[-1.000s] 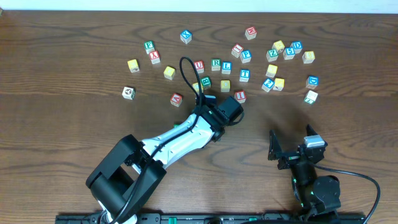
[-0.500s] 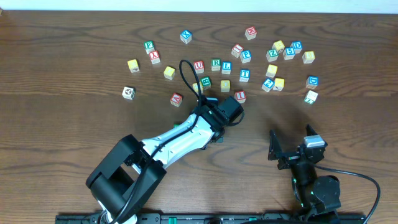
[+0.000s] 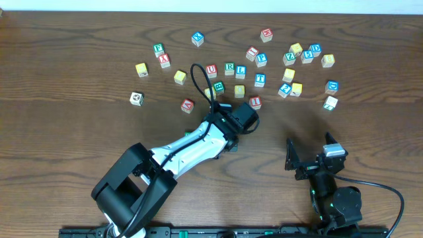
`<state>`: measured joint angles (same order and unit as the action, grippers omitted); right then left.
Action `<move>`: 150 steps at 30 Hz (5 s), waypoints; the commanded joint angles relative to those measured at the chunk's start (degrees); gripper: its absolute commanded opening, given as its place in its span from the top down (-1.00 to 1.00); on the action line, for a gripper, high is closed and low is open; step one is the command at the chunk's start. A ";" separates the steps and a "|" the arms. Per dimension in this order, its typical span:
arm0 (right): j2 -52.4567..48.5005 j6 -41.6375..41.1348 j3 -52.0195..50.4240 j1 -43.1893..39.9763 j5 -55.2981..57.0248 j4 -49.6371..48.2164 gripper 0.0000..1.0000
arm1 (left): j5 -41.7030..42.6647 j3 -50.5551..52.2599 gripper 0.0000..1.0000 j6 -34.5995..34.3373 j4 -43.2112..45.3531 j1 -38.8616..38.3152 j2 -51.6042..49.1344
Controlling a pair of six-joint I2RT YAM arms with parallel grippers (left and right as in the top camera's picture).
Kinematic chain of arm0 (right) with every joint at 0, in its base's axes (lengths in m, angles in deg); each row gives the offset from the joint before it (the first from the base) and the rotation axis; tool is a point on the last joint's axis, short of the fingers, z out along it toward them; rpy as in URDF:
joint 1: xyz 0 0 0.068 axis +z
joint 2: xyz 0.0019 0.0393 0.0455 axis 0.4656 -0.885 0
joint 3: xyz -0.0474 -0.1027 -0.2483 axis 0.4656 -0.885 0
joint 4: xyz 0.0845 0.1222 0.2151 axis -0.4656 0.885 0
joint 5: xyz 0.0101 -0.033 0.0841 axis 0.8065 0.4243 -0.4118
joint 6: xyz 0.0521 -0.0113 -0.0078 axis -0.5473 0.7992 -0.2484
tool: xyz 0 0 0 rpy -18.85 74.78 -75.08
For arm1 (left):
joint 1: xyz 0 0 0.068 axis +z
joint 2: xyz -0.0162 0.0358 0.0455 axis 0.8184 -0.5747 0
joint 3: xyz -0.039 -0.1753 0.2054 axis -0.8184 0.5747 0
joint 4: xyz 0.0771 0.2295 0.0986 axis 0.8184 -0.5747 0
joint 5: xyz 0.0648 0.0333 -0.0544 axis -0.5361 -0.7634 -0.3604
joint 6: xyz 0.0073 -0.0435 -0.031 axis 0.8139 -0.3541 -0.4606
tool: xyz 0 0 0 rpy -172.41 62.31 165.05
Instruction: Spell out NEURIPS
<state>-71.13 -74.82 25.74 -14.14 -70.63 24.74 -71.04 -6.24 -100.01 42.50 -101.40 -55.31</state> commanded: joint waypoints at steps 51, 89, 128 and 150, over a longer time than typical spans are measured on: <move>0.09 0.33 -0.07 -0.44 -0.09 0.24 -0.99 | -3.37 2.62 0.75 -0.09 2.34 -0.11 -0.74; 0.11 0.33 -0.07 -0.44 -0.09 0.24 -0.98 | -3.32 2.71 0.25 -0.09 2.34 -0.11 -0.76; 0.09 0.33 -0.07 -0.44 -0.09 0.26 -0.98 | -1.79 2.58 0.25 5.01 -0.24 -0.11 10.91; 0.09 0.33 -0.07 -0.44 -0.09 0.26 -0.99 | 4.24 2.58 0.21 8.55 0.55 -0.17 14.78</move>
<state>-71.13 -74.82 25.74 -14.14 -70.63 24.74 -66.91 -4.18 -91.98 43.05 -101.49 -40.95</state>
